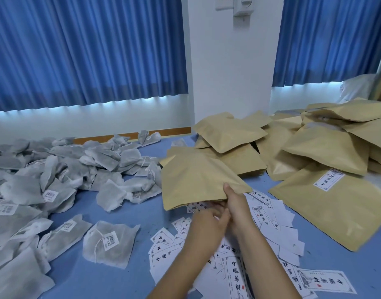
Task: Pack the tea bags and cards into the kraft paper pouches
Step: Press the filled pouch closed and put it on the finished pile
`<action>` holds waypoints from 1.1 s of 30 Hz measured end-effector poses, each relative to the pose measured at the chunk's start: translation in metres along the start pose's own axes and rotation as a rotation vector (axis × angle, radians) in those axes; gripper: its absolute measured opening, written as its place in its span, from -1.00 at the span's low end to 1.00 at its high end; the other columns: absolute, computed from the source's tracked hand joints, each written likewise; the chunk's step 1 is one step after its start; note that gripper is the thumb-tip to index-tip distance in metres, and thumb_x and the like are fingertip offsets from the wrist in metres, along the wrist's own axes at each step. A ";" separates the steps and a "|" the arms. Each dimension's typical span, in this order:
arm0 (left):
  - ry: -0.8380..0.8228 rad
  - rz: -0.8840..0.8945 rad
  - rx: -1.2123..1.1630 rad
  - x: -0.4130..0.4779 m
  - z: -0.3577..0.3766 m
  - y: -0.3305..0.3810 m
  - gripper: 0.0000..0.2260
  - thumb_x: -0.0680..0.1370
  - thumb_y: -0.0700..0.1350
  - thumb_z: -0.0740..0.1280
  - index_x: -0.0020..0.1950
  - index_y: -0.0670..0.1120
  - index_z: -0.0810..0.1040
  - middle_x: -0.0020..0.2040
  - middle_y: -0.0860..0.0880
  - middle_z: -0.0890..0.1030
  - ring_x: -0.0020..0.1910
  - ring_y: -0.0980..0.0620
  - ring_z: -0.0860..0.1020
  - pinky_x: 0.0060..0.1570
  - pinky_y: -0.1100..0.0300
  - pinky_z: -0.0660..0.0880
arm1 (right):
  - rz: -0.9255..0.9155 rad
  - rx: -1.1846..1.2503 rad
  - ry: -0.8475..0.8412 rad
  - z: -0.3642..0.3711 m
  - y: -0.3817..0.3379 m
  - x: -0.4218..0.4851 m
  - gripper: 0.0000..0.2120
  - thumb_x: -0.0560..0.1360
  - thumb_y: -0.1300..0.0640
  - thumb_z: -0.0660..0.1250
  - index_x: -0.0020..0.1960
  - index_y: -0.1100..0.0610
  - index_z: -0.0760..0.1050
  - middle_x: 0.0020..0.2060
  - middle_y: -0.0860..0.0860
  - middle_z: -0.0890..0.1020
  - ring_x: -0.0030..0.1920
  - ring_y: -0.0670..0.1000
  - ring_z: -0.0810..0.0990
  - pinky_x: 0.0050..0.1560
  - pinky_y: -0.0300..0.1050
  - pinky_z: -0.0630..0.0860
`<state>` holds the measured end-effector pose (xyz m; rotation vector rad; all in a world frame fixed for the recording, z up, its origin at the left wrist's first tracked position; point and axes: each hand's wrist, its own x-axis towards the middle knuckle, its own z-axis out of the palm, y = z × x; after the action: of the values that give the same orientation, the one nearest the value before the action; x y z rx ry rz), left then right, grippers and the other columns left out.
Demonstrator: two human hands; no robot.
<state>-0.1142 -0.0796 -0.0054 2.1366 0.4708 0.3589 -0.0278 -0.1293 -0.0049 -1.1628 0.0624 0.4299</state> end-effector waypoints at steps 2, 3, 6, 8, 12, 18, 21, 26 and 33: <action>-0.025 -0.266 -0.508 0.011 -0.009 -0.002 -0.70 0.55 0.10 0.28 -0.16 -0.12 0.54 -0.39 -0.03 0.53 -0.54 0.06 0.40 -0.44 0.20 0.34 | -0.011 0.007 -0.060 0.000 0.001 0.000 -0.79 0.62 0.13 0.21 0.07 0.25 0.53 -0.03 0.21 0.66 -0.09 0.18 0.64 -0.05 0.06 0.60; 0.039 -0.343 -0.722 0.016 -0.015 -0.004 -0.70 0.54 0.09 0.30 -0.11 -0.16 0.54 -0.38 -0.06 0.53 -0.53 0.04 0.40 -0.44 0.19 0.33 | -0.015 0.011 -0.104 -0.001 0.003 0.000 -0.78 0.62 0.15 0.21 0.13 0.27 0.52 -0.01 0.21 0.66 -0.09 0.17 0.64 -0.07 0.01 0.60; 0.258 -0.373 -1.070 0.024 -0.025 -0.017 -0.85 0.55 -0.10 0.35 0.04 -0.15 0.53 -0.39 0.01 0.58 -0.50 0.09 0.47 -0.46 0.25 0.41 | -0.024 -0.016 -0.148 -0.003 0.007 -0.001 -0.82 0.56 0.20 0.31 0.11 0.27 0.53 -0.12 0.17 0.69 -0.18 0.10 0.67 -0.17 -0.09 0.62; 0.343 -0.342 -1.132 0.023 -0.029 -0.024 -0.85 0.54 -0.20 0.36 0.10 -0.14 0.52 -0.29 0.04 0.64 -0.45 0.12 0.54 -0.44 0.29 0.48 | -0.008 -0.014 -0.097 -0.008 0.005 -0.003 -0.84 0.49 0.20 0.40 0.00 0.29 0.56 -0.30 0.11 0.67 -0.32 0.04 0.63 -0.27 -0.16 0.60; 0.416 -0.297 -1.206 0.022 -0.036 -0.032 -0.77 0.53 -0.24 0.37 0.17 -0.09 0.50 0.04 -0.02 0.62 -0.09 0.01 0.62 -0.36 0.29 0.54 | 0.009 -0.043 -0.080 -0.015 0.000 -0.003 -0.86 0.47 0.26 0.41 -0.05 0.35 0.55 -0.44 0.10 0.60 -0.49 -0.04 0.55 -0.43 -0.24 0.54; 0.376 -0.293 -1.152 0.020 -0.035 -0.033 -0.82 0.53 -0.26 0.36 0.12 -0.15 0.51 -0.09 -0.06 0.63 -0.33 0.02 0.56 -0.38 0.28 0.53 | -0.015 -0.018 0.015 -0.014 0.002 0.000 -0.89 0.45 0.31 0.41 -0.08 0.35 0.55 -0.44 0.11 0.50 -0.43 0.01 0.46 -0.26 -0.14 0.52; 0.374 -0.282 -1.133 0.020 -0.032 -0.033 -0.87 0.53 -0.25 0.36 0.06 -0.15 0.53 -0.26 -0.01 0.63 -0.45 0.05 0.51 -0.39 0.26 0.53 | 0.040 0.080 -0.005 -0.008 0.007 -0.004 -0.83 0.42 0.25 0.47 -0.09 0.33 0.57 -0.46 0.09 0.55 -0.45 -0.01 0.48 -0.31 -0.17 0.54; 0.361 -0.285 -1.096 0.018 -0.026 -0.035 -0.89 0.52 -0.21 0.38 0.03 -0.14 0.54 -0.34 0.03 0.64 -0.45 0.07 0.53 -0.37 0.26 0.54 | 0.008 0.008 0.023 0.001 0.013 -0.008 -0.87 0.39 0.33 0.47 -0.12 0.29 0.54 -0.35 0.09 0.57 -0.42 -0.03 0.48 -0.46 -0.31 0.50; 0.443 -0.272 -1.165 0.019 -0.028 -0.036 -0.79 0.50 -0.27 0.40 0.10 -0.09 0.54 -0.06 -0.05 0.66 -0.27 0.05 0.61 -0.36 0.28 0.54 | 0.067 0.007 -0.077 0.003 0.015 -0.012 -0.82 0.40 0.24 0.50 -0.08 0.30 0.56 -0.35 0.08 0.58 -0.43 -0.06 0.49 -0.40 -0.27 0.52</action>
<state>-0.1167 -0.0321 -0.0178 0.8486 0.5901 0.7307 -0.0445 -0.1250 -0.0134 -1.1384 0.0355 0.5328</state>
